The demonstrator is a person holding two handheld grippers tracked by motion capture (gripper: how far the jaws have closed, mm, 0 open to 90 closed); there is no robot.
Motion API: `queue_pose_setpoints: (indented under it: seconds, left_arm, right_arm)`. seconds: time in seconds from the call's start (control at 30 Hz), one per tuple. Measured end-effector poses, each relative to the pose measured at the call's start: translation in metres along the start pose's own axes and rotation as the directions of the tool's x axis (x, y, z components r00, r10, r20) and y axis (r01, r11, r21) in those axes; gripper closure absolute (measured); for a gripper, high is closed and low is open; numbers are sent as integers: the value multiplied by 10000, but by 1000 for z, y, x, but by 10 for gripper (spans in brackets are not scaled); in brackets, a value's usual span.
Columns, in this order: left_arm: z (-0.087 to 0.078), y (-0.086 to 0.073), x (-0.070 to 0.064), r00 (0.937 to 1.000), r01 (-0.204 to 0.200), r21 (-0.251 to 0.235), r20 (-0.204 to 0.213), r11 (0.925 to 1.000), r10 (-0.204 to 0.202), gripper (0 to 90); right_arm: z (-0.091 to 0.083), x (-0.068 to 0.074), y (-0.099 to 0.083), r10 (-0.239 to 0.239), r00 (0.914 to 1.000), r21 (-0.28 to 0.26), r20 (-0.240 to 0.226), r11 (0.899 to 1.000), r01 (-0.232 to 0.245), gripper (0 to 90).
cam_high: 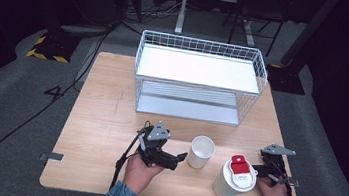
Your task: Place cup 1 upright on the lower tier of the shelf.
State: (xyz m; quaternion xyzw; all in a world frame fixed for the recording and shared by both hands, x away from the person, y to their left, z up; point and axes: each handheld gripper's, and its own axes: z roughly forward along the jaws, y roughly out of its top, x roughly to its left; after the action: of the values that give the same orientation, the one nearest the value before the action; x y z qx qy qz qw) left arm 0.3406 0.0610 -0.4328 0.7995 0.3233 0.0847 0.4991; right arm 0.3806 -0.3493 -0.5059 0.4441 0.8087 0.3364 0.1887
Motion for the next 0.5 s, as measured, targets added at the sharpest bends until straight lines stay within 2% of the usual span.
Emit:
queue_pose_setpoints:
  seconds: [0.2, 0.3, 0.5]
  left_arm:
    - [11, 3, -7, 9996, 26, -191, 291, 9998, -20, 17]
    - [23, 3, -12, 9986, -257, -116, 453, 9996, 262, 17]
    - [37, 1, -15, 9977, -333, -149, 580, 9993, 341, 16]
  right_arm:
    - [0, 0, 0, -2, 10000, 2, 1, 10000, 2, 7]
    - [0, 0, 0, -2, 10000, 1, 0, 10000, 2, 7]
    - [0, 0, 0, -2, 10000, 1, 0, 10000, 2, 7]
